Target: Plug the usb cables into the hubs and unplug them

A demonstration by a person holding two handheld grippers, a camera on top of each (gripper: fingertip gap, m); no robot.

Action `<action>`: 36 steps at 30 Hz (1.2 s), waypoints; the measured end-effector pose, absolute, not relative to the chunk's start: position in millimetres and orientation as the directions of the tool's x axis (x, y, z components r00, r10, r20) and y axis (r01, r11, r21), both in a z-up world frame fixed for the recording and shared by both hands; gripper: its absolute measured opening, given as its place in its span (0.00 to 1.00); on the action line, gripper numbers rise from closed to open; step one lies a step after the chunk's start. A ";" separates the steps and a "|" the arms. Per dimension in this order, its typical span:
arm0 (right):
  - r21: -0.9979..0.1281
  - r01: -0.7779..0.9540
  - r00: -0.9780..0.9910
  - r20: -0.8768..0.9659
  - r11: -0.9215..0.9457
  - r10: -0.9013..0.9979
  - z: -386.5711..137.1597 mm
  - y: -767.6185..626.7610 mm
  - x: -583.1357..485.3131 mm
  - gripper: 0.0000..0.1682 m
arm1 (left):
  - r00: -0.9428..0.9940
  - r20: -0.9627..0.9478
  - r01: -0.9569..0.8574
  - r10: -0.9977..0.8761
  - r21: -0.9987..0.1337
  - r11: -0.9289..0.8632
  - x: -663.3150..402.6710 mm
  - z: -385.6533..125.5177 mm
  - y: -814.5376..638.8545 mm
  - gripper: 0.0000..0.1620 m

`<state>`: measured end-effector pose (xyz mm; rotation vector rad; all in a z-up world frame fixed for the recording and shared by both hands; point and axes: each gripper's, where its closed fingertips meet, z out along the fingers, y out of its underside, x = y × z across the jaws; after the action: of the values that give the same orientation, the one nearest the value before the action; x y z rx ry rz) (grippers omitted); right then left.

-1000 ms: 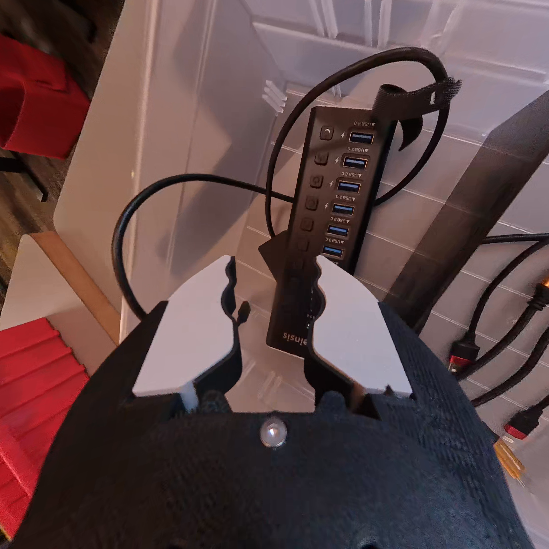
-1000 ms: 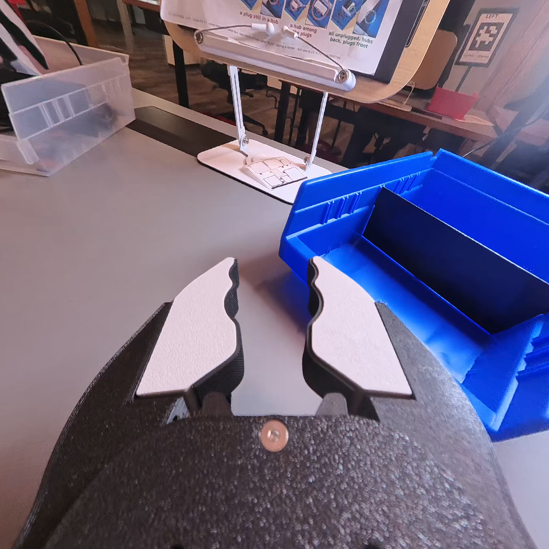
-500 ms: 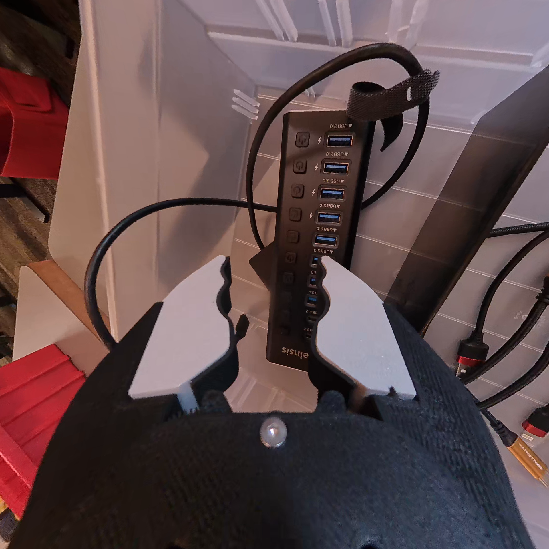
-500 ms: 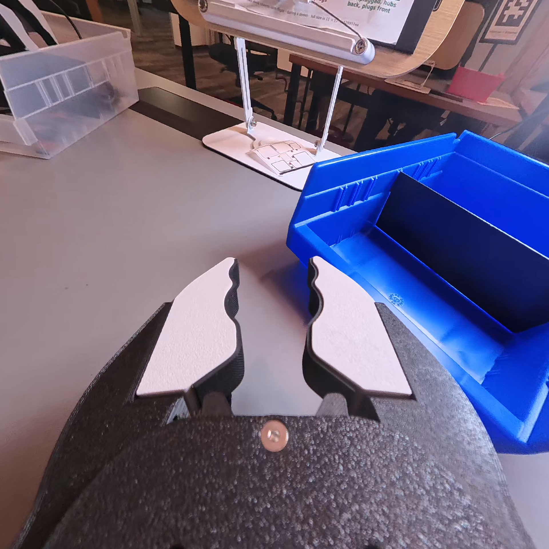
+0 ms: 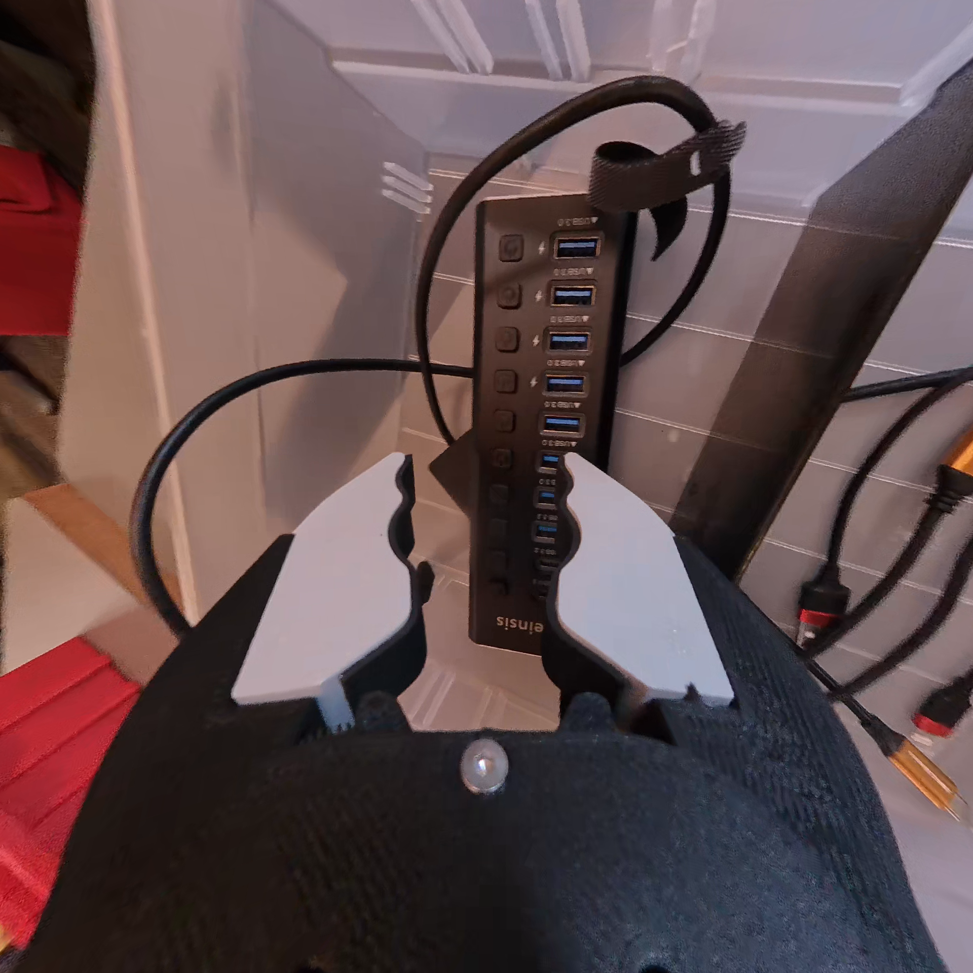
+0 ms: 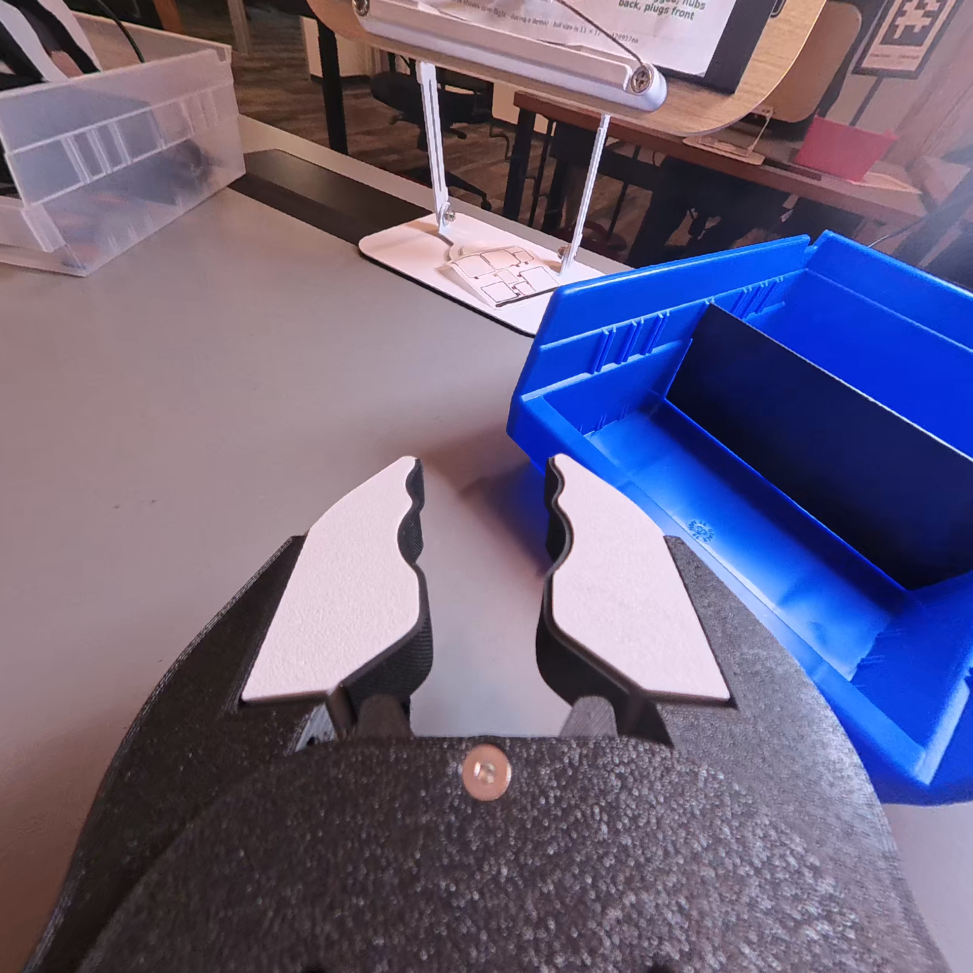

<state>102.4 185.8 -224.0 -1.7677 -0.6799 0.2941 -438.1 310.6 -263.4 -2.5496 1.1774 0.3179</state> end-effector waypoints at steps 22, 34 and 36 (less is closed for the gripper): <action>-0.931 0.309 0.792 0.139 -0.195 0.595 -231.5 186.8 102.3 0.26 | 0.617 -0.059 -0.784 -0.784 -0.121 -0.608 -421.5 -290.4 303.4 0.37; -0.933 0.323 0.780 0.168 -0.157 0.603 -223.6 181.8 99.2 0.26 | 0.616 -0.130 -0.786 -0.777 -0.046 -0.616 -426.6 -292.2 306.6 0.37; -0.935 0.319 0.783 0.166 -0.158 0.600 -222.8 182.3 100.4 0.26 | 0.599 -0.158 -0.799 -0.785 -0.052 -0.599 -426.4 -289.5 309.0 0.37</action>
<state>100.4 182.3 -222.8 -1.7607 -0.7175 0.2875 -426.4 309.0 -289.5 -2.7033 1.3447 0.1794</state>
